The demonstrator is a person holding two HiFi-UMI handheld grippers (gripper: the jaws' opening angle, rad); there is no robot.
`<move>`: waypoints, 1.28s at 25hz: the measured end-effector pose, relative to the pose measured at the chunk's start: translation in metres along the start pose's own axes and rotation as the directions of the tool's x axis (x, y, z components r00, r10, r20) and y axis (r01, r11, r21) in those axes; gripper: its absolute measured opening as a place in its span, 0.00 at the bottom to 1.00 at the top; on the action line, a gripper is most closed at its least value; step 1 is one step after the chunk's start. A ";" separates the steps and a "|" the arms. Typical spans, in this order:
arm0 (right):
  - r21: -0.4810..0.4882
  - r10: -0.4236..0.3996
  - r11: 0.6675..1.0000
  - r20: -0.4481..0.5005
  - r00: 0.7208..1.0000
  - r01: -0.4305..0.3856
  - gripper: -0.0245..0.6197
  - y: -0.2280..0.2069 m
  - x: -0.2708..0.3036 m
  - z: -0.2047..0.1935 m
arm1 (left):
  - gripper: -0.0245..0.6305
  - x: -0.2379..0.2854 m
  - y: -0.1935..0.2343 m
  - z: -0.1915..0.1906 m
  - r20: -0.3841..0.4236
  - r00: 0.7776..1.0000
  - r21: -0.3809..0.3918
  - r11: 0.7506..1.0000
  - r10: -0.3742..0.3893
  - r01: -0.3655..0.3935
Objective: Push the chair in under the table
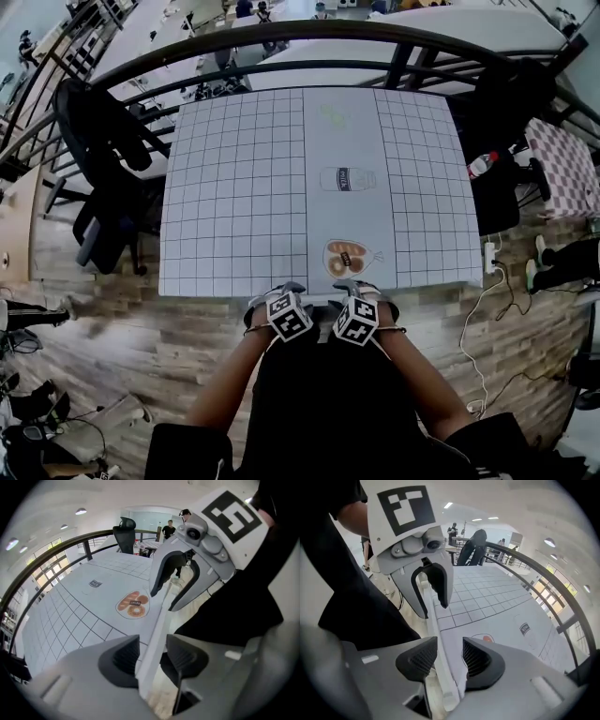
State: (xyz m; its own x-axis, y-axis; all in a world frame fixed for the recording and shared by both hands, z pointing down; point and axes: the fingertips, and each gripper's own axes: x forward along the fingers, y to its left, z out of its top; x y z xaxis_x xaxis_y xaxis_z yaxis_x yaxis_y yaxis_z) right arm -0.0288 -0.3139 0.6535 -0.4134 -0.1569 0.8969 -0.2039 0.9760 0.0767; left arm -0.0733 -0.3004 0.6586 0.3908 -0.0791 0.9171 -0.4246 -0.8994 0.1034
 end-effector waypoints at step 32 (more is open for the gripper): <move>0.665 -0.580 0.744 0.590 0.561 0.069 0.04 -0.119 -0.213 0.095 | 0.05 -0.214 0.067 0.140 0.699 0.496 -0.506 0.847 0.515 -0.166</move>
State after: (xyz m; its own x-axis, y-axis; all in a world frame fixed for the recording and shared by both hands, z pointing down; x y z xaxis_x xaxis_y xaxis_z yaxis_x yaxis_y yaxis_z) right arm -0.0009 -0.4113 0.4116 -0.6376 -0.7436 0.2015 -0.7704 0.6143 -0.1706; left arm -0.0716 -0.4040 0.4152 0.5462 -0.8030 0.2385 -0.8374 -0.5309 0.1301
